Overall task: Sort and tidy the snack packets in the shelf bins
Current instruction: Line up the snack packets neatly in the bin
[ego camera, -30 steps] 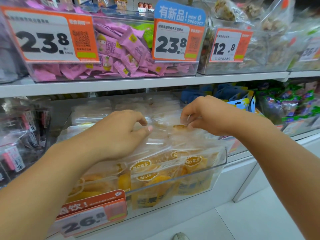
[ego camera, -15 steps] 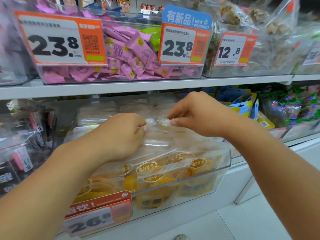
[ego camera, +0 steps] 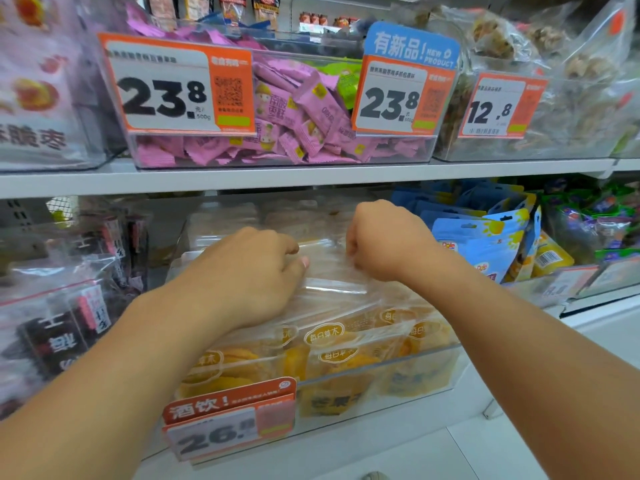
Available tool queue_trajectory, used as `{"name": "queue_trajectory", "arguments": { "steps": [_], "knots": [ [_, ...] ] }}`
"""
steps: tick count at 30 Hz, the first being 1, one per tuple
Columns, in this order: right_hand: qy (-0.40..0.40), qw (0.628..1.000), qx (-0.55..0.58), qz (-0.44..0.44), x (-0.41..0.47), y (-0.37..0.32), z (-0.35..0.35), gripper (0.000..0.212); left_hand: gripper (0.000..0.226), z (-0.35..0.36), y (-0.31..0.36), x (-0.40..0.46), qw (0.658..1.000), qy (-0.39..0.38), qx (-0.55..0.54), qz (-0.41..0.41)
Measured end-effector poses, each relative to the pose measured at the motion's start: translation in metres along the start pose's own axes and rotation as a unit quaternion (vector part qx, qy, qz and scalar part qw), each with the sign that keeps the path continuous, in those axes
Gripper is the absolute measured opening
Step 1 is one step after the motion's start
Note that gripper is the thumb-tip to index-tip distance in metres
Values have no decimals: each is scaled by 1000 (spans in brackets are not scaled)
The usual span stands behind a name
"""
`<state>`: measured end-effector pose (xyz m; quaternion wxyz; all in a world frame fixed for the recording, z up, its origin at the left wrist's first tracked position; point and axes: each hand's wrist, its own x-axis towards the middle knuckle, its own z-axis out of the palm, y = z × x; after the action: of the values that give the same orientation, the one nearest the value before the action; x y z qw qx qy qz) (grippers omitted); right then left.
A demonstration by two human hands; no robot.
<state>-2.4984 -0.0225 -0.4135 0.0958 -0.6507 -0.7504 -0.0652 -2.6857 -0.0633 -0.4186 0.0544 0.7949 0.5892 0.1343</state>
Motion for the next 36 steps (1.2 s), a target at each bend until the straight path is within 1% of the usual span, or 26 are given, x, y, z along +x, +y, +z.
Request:
{"name": "queue_trajectory", "arguments": {
  "steps": [3,4,7,9,12,14,16,18,20,21,23,26,28,30,31,34,36],
  "knots": [
    [21,997,64,-24,-5,8,-2,5,48,1,0,0,1000,0,0,-3],
    [35,995,84,-30,-7,9,-5,4,49,1,1,-1,1000,-2,1,-3],
    [97,989,90,-60,-14,11,-13,12,50,2,0,2,1000,-9,0,-2],
    [123,983,104,-83,-21,14,-16,14,46,1,-2,5,1000,-11,-2,-3],
    [123,980,135,-82,-28,30,-17,10,39,2,-4,7,1000,-11,-16,4],
    [116,974,180,-80,-30,40,-19,10,34,1,-4,8,1000,-8,-19,4],
    [100,966,220,-94,-30,43,-21,15,31,-1,-2,11,1000,-3,-14,-8],
    [72,975,183,-107,-26,41,-17,20,29,-2,-1,15,999,-5,-4,-34],
    [58,978,172,-103,-19,37,-10,11,27,-4,0,18,998,-8,-10,-62],
    [67,974,191,-102,-16,35,-8,12,26,-4,1,18,997,-11,-20,-67],
    [108,959,240,-102,-12,29,-5,22,26,-5,2,16,997,-13,-39,-70],
    [146,928,323,-112,-11,18,-9,23,31,-7,-1,13,992,4,-95,-84],
    [139,923,338,-121,-10,11,-11,24,45,-8,-5,13,985,17,-137,-101],
    [109,932,324,-121,-5,6,-11,25,52,-9,-9,13,980,38,-160,-111],
    [95,935,323,-117,-3,3,-10,25,48,-9,-10,12,980,44,-160,-107],
    [53,943,307,-115,5,-5,-5,22,21,-6,-13,10,981,61,-166,-82],
    [20,952,271,-140,8,-9,-2,20,12,-5,-13,9,981,76,-164,-72]
  ]
}}
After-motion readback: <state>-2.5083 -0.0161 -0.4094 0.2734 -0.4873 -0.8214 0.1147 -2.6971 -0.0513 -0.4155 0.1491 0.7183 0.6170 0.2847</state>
